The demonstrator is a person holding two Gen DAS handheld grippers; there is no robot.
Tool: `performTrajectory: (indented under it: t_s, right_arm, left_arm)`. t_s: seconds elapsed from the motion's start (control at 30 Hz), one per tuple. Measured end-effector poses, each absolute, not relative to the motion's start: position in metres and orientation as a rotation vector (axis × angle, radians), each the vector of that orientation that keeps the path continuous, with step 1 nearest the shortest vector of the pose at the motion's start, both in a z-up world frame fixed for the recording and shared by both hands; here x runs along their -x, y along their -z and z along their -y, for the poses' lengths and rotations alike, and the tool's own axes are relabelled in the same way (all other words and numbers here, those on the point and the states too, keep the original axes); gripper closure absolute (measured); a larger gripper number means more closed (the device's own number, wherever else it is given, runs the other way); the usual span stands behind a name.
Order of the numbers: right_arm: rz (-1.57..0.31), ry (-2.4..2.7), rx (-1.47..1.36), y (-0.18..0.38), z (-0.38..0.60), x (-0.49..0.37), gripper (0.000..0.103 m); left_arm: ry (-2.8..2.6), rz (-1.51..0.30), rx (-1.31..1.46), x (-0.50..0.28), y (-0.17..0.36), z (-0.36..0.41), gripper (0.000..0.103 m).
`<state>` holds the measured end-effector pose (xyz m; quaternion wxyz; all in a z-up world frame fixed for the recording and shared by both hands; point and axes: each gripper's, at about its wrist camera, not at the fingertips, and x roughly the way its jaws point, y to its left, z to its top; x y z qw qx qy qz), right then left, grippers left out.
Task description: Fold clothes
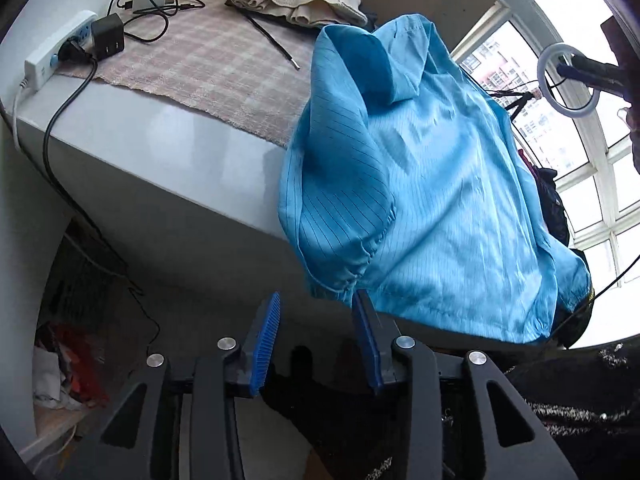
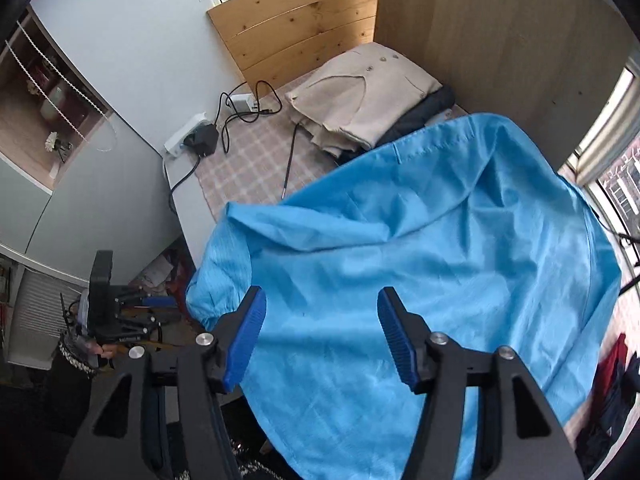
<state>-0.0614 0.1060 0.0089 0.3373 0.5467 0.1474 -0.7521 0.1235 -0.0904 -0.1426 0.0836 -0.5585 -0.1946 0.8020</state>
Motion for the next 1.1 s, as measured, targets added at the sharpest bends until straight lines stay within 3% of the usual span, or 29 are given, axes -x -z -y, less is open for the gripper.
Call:
performTrajectory:
  t_s: [0.2,0.37,0.5,0.57,0.6,0.73,0.9,1.1]
  right_arm:
    - [-0.272,2.011,-1.637,0.083,-0.021,0.144,0.046]
    - [-0.063,1.923,-1.856,0.146,0.003,0.182,0.046]
    - [-0.093,1.859,-1.966,0.176,0.015,0.186,0.046]
    - [-0.101,1.824,-1.940,0.181,0.017,0.180,0.072]
    - [-0.103,1.803,-1.924,0.183,0.018,0.177,0.101]
    - [-0.069,1.800,-1.782,0.153,-0.007,0.166,0.101]
    - [0.171,1.831,-1.666,0.101,-0.089,0.170,0.101]
    - [0.244,1.891,-1.691,0.101,-0.152,0.174,0.101]
  left_arm:
    - [-2.410,0.581,1.703,-0.103,0.156,0.089,0.066]
    - [-2.403,0.508,1.724,-0.099,0.156,0.087,0.063]
    - [-2.391,0.499,1.727,-0.099,0.157,0.090,0.063]
    - [-2.392,0.514,1.726,-0.101,0.156,0.092,0.063]
    - [-2.393,0.518,1.727,-0.103,0.155,0.093,0.063]
    - [-2.416,0.495,1.727,-0.111,0.144,0.098,0.059]
    - [-2.439,0.468,1.690,-0.108,0.128,0.094,0.057]
    - [-2.386,0.319,1.638,-0.062,0.126,0.057,0.054]
